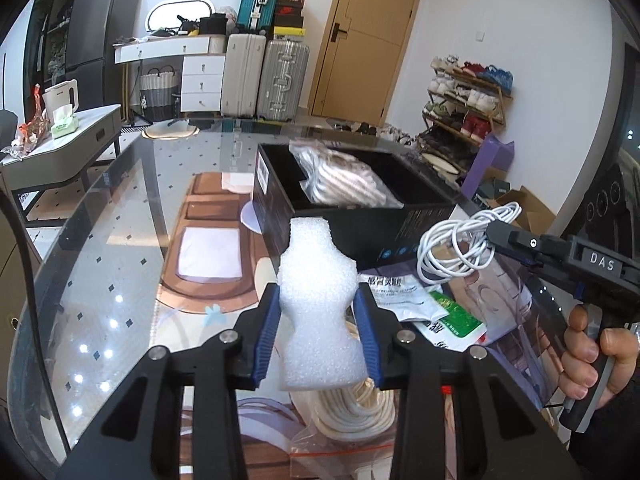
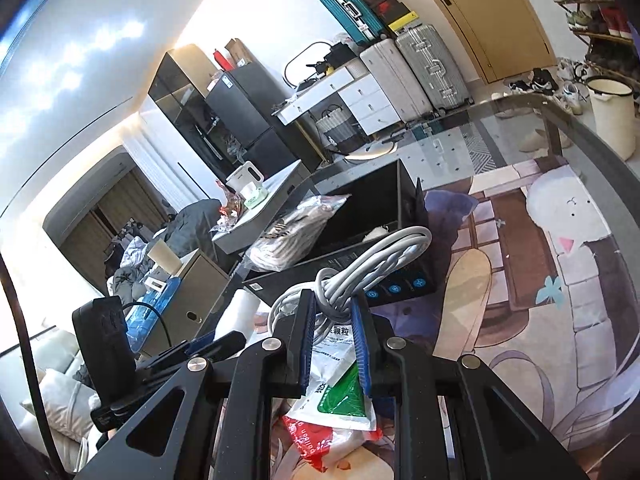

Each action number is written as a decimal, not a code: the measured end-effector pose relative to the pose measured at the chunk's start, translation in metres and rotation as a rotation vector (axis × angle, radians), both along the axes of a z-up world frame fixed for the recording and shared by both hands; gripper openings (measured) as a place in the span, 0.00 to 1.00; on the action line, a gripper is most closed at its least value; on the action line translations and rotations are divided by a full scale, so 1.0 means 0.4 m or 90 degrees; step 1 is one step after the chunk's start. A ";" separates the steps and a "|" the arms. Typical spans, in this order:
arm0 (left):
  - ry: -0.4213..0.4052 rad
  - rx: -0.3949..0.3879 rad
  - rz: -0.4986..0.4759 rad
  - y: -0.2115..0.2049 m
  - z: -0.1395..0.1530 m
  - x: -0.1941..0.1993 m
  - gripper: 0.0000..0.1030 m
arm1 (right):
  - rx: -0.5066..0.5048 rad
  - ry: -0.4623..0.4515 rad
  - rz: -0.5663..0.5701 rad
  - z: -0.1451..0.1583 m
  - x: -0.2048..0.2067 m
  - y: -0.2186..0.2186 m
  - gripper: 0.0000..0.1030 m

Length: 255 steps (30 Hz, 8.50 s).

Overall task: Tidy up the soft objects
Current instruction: 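Lower the white foam into the black box with left tool while right tool drops the cable in, then open and lift both tools away from the box, then grasp the bagged white rope with left tool while right tool grasps the red Balloon bag, then carry the rope bag into the box with left tool while right tool drops the red bag in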

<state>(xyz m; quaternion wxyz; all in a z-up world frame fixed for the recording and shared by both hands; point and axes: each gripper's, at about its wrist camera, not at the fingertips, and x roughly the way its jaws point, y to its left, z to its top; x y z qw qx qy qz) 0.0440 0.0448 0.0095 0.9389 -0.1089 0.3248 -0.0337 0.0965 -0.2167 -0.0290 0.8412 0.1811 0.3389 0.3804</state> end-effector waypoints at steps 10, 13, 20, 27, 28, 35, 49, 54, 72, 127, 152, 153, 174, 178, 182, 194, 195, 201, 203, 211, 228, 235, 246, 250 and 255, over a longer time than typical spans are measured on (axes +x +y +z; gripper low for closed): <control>-0.044 -0.007 0.015 0.034 0.044 -0.010 0.35 | -0.006 -0.049 -0.016 0.066 0.004 -0.014 0.17; -0.056 -0.003 0.016 0.037 0.055 -0.001 0.35 | -0.010 -0.062 -0.015 0.085 0.010 -0.004 0.17; -0.081 0.000 0.019 0.053 0.093 0.049 0.35 | -0.030 -0.097 -0.016 0.127 0.037 0.031 0.17; -0.103 -0.004 0.009 0.046 0.122 0.118 0.35 | -0.057 -0.109 -0.027 0.140 0.077 0.061 0.17; -0.105 -0.005 0.007 0.044 0.124 0.125 0.35 | -0.062 -0.111 -0.028 0.141 0.083 0.065 0.17; -0.089 -0.003 -0.010 0.022 0.110 0.207 0.35 | -0.126 -0.125 -0.033 0.132 0.121 0.110 0.17; -0.025 0.013 -0.036 -0.022 0.035 0.270 0.35 | -0.267 -0.126 0.027 0.067 0.183 0.213 0.17; -0.015 0.045 -0.041 -0.042 0.024 0.270 0.35 | -0.299 -0.105 0.060 0.031 0.193 0.243 0.17; -0.011 0.070 -0.056 -0.038 0.029 0.251 0.41 | -0.309 -0.086 0.085 0.022 0.180 0.247 0.19; -0.022 0.073 0.027 -0.051 -0.033 -0.019 1.00 | -0.291 -0.087 0.068 -0.096 -0.101 0.087 0.99; -0.010 0.065 -0.003 -0.062 -0.042 -0.017 1.00 | -0.405 -0.080 0.111 -0.156 -0.127 0.180 0.99; -0.010 0.064 -0.003 -0.062 -0.042 -0.017 1.00 | -0.406 -0.076 0.109 -0.156 -0.124 0.181 0.99; -0.003 0.052 -0.012 -0.054 -0.047 -0.014 1.00 | -0.360 -0.096 0.110 -0.134 -0.135 0.171 0.61; -0.002 0.051 -0.011 -0.053 -0.048 -0.015 1.00 | -0.332 -0.111 0.097 -0.115 -0.137 0.151 0.56; -0.001 0.050 -0.011 -0.050 -0.049 -0.016 1.00 | -0.292 -0.128 0.081 -0.085 -0.138 0.130 0.55; -0.006 0.057 -0.014 -0.060 -0.034 -0.034 1.00 | -0.216 -0.192 0.057 -0.012 -0.176 0.091 0.55; -0.001 0.057 -0.018 -0.064 -0.034 -0.033 1.00 | -0.209 -0.200 0.055 -0.005 -0.180 0.088 0.55; 0.029 0.086 -0.047 -0.102 -0.044 -0.027 1.00 | -0.181 -0.224 0.040 0.032 -0.197 0.067 0.55; 0.041 0.092 -0.054 -0.114 -0.055 -0.024 0.99 | -0.181 -0.224 0.039 0.035 -0.198 0.064 0.55; 0.070 0.100 -0.056 -0.117 -0.076 -0.014 0.92 | -0.191 -0.215 0.045 0.019 -0.196 0.070 0.55; 0.064 0.058 -0.052 -0.077 -0.062 -0.014 0.38 | -0.196 -0.200 0.032 0.012 -0.185 0.066 0.55; 0.048 0.049 -0.046 -0.063 -0.046 -0.025 0.37 | -0.195 -0.204 0.024 0.015 -0.185 0.061 0.55; 0.019 0.040 -0.036 -0.045 -0.012 -0.044 0.37 | -0.196 -0.205 0.023 0.016 -0.182 0.060 0.55; 0.006 0.037 -0.030 -0.037 -0.001 -0.054 0.37 | -0.194 -0.205 0.022 0.020 -0.183 0.057 0.55; -0.005 0.025 -0.022 -0.022 0.020 -0.052 0.37 | -0.191 -0.204 0.015 0.030 -0.172 0.052 0.55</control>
